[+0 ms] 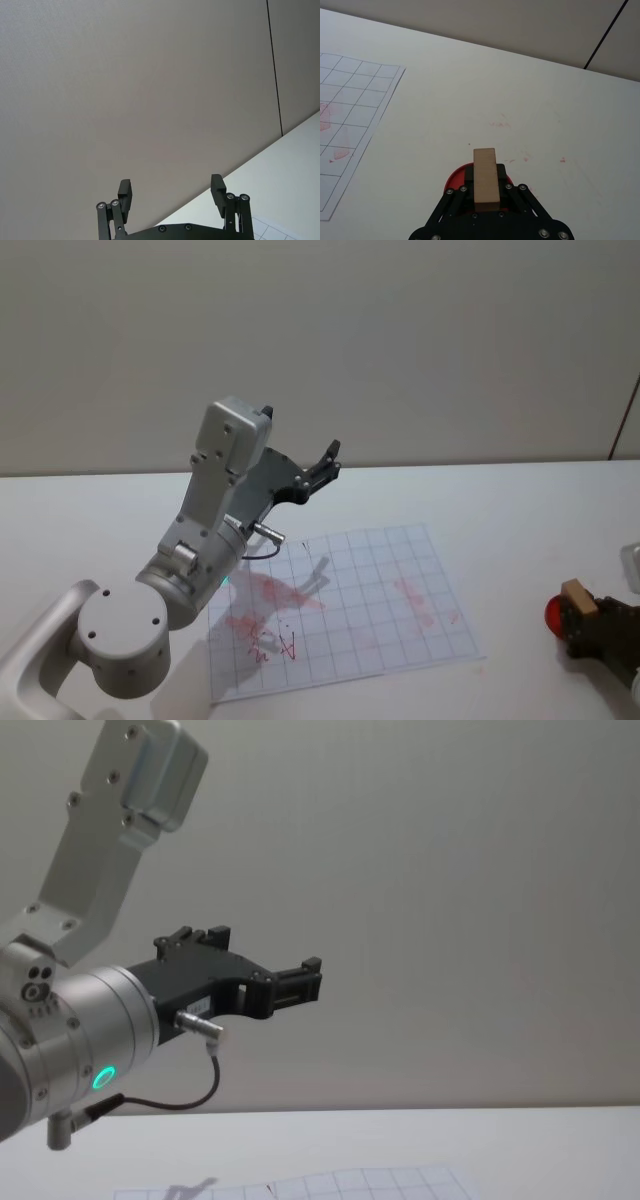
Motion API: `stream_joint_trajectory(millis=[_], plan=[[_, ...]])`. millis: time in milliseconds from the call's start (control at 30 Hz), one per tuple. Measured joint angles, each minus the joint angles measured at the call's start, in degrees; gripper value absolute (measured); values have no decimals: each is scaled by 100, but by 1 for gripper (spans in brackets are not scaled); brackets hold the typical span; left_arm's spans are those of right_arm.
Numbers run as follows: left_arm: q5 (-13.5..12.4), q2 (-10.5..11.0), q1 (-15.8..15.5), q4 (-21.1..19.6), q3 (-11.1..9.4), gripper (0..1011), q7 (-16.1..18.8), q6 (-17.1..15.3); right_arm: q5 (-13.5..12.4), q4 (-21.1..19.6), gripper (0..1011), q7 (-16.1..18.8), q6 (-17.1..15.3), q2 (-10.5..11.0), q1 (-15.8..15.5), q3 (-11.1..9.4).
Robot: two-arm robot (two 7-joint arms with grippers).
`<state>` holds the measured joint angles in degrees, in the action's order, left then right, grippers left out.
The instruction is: Use the one hand to pick up the stamp and affix it onto the A4 paper.
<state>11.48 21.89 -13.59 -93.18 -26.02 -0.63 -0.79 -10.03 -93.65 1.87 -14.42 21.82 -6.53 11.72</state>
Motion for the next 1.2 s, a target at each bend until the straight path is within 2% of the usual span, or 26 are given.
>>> stream_joint_trajectory(millis=[67, 333, 567, 867, 1200], plan=[[0, 0, 0, 0, 0, 1001, 0, 0, 5, 7, 220, 4, -1, -3, 6, 1], [0, 0, 0, 0, 0, 1001, 0, 0, 17, 8, 220, 35, 30, -9, 14, 2], [0, 0, 0, 0, 0, 1001, 0, 0, 40, -90, 220, 187, 217, -19, 62, 1], [0, 0, 0, 0, 0, 1001, 0, 0, 24, -321, 220, 652, 468, -105, 241, 44], [0, 0, 0, 0, 0, 1001, 0, 0, 4, -361, 220, 1258, 508, -319, 526, 187]])
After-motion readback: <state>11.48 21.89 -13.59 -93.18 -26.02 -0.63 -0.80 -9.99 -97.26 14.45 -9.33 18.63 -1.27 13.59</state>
